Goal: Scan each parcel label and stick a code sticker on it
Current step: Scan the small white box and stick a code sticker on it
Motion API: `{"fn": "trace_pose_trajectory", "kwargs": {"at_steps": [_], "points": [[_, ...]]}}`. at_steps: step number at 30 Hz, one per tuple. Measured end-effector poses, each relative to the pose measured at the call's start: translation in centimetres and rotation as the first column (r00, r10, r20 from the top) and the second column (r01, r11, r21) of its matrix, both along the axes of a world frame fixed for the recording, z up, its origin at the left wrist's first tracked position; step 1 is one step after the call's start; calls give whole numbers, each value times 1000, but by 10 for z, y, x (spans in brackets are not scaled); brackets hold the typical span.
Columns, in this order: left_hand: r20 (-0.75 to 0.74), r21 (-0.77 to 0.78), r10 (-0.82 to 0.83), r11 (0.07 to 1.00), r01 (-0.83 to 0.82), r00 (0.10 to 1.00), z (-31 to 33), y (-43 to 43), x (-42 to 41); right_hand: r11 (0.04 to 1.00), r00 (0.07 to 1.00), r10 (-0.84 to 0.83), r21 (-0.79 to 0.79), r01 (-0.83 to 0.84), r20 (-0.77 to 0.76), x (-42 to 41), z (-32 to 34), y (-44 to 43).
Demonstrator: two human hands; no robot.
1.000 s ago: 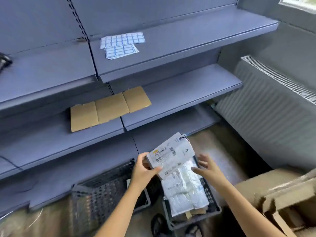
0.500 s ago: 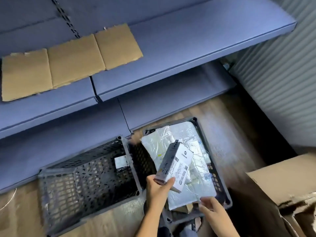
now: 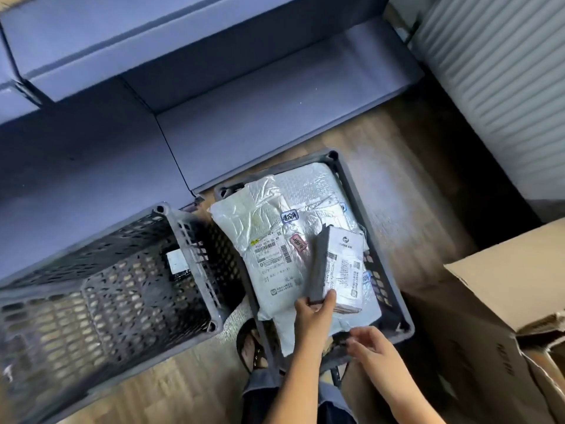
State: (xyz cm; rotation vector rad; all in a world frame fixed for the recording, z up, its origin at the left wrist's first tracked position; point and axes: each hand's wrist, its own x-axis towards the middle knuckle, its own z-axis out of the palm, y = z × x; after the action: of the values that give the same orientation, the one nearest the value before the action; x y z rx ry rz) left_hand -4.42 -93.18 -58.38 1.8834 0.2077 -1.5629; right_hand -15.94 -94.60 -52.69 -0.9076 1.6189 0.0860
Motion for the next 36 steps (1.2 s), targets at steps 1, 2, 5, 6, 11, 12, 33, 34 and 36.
{"fn": "trace_pose_trajectory", "kwargs": {"at_steps": [1, 2, 5, 6, 11, 12, 33, 34, 36], "points": [[1, 20, -20, 1000, 20, 1000, -5, 2, -3, 1000, 1000, -2, 1, 2, 3, 0, 0, 0], [-5, 20, -33, 999, 33, 999, -7, 3, -5, 1000, 1000, -13, 1, 13, 12, 0, -1, 1], [-15, 21, -60, 998, 60, 998, -15, 5, -9, 1000, 1000, 1, -2, -1, 11, -5, -6, 1], [-7, 31, -79, 996, 79, 997, -16, 6, -9, 1000, 1000, 12, -1, -12, 5, -7, -7, 2], [12, 40, -175, 984, 174, 985, -10, 12, -7, 999, 999, 39, 17, -39, 3, -13, -5, 2], [13, 43, -182, 983, 181, 983, -9, 14, -6, 999, 999, 44, 18, -44, 11, -13, -4, 2], [236, 107, 200, 967, -230, 951, 73, 128, 157, 875, 870, 483, -64, -479, 94, 109, 56, 11], [249, 117, 181, 970, -215, 951, 77, 136, 165, 868, 863, 496, -60, -493, 95, 118, 57, 17], [254, 121, 147, 976, -182, 956, 81, 152, 187, 865, 860, 501, -44, -499, 99, 141, 57, 31]]}}
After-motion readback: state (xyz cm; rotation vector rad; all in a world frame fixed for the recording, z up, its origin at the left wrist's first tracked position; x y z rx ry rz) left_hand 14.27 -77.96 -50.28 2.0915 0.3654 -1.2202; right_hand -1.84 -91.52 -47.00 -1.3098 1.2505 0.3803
